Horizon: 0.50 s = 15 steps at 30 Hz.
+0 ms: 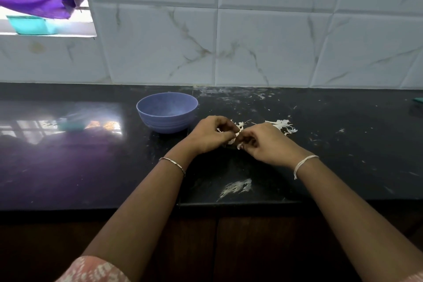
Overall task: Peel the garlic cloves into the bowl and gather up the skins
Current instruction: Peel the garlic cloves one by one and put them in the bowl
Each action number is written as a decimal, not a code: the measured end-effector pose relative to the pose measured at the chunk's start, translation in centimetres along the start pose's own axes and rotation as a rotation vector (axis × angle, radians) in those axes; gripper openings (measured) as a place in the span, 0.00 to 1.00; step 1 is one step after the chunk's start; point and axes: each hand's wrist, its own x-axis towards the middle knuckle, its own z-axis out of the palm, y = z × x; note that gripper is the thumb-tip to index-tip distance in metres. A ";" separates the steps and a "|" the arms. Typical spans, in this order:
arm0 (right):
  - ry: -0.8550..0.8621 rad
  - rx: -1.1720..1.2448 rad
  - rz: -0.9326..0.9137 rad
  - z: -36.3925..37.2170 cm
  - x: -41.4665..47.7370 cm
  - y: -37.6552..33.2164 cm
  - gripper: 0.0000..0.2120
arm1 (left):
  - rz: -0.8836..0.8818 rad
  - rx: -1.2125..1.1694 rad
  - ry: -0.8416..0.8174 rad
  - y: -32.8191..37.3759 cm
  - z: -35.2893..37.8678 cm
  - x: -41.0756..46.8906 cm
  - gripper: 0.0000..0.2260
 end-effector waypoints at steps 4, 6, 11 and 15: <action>0.038 0.035 -0.023 0.2 0.2 0.2 0.05 | -0.007 0.150 0.019 -0.6 0.0 0.0 0.07; 0.020 0.027 -0.022 0.1 0.2 0.2 0.07 | 0.001 0.224 0.005 -0.7 -0.1 0.0 0.08; -0.029 -0.056 -0.018 0.2 0.3 0.8 0.05 | 0.038 0.285 -0.019 -0.6 -0.3 0.0 0.05; -0.059 -0.064 0.009 0.1 0.1 1.1 0.03 | 0.042 0.342 -0.027 -0.7 -0.2 0.2 0.04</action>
